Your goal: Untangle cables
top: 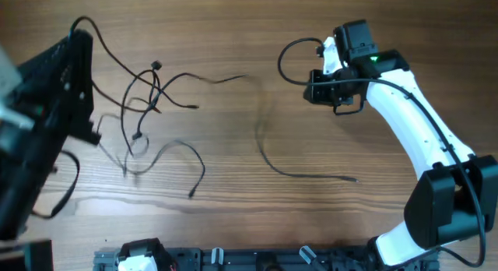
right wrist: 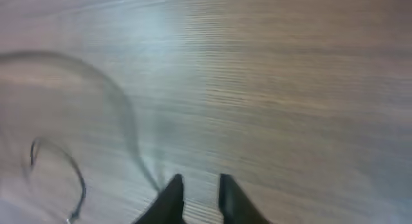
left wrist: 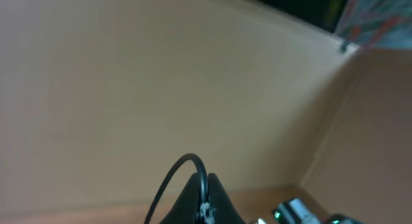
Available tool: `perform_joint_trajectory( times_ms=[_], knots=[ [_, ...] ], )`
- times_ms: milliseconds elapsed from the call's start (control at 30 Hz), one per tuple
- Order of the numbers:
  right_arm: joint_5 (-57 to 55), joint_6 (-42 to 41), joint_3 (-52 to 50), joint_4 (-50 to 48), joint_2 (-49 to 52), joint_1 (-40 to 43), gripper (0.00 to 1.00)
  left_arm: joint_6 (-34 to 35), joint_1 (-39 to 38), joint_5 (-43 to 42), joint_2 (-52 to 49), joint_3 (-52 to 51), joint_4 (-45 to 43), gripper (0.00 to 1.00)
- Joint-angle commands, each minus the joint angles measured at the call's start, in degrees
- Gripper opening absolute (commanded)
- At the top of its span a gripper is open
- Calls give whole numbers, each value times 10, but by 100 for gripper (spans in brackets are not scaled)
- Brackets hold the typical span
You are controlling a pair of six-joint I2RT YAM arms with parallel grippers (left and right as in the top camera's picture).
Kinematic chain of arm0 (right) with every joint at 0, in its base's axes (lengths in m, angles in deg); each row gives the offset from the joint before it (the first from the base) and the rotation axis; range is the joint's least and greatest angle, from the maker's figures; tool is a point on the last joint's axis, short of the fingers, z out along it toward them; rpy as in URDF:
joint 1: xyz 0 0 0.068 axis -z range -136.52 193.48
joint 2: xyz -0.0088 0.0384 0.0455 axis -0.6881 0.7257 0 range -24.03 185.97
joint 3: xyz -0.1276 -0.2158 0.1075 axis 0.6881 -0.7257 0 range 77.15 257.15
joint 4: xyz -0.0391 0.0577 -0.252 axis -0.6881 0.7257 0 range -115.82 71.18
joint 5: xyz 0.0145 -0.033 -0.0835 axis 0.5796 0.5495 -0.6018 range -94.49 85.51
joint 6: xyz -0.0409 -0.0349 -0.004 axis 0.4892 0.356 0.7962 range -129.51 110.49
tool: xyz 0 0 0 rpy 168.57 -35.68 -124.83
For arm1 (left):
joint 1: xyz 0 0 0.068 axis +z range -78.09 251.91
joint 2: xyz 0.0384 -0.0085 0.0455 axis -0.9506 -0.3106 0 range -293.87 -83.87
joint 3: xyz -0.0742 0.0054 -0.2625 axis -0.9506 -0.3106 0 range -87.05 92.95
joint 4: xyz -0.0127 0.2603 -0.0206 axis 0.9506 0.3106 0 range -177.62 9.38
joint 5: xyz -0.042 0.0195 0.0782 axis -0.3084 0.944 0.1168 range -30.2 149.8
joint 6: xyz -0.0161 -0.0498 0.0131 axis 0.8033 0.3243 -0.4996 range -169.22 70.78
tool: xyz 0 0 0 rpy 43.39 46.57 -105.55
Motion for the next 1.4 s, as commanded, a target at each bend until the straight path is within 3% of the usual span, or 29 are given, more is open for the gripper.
perform_joint_trajectory(
  times_ms=[0, 33, 100, 200, 267, 400, 667, 800, 967, 1100, 1267, 1367],
  knots=[
    [-61, -51, 11, 6, -5, 37, 18, 70, 3, 74, 12, 4, -12, 4],
    [7, 6, 11, -3, -6, 42, 22, 69, 3, 74, 12, 4, -9, 4],
    [181, 127, 20, -19, -11, 44, 44, 70, 2, 45, 6, 4, 13, 4],
    [355, 257, 55, -10, -33, 22, 64, 69, 2, -17, -14, 4, 60, 4],
    [388, 285, 85, -15, -58, -17, 78, 68, 2, -81, -37, 4, 90, 4],
    [382, 248, 98, -87, -84, -98, 90, 62, 2, -198, -85, 4, 114, 4],
    [409, 200, 97, -144, -16, -152, 95, 86, 2, -389, -150, 4, 50, 4],
    [476, 122, 97, -230, 16, -153, 96, 97, 2, -382, -146, 4, 34, 4],
    [401, -13, 97, -312, 15, -177, 82, 86, 2, -282, -151, 4, 98, 4],
    [358, -31, 97, -313, 15, -208, 79, 36, 2, -217, -162, 4, 153, 4],
    [231, -68, 96, -291, 23, -247, 68, 34, 2, -217, -164, 4, 154, 4],
    [219, -80, 95, -283, 34, -254, 64, 34, 2, -217, -163, 4, 155, 4]
  ],
)
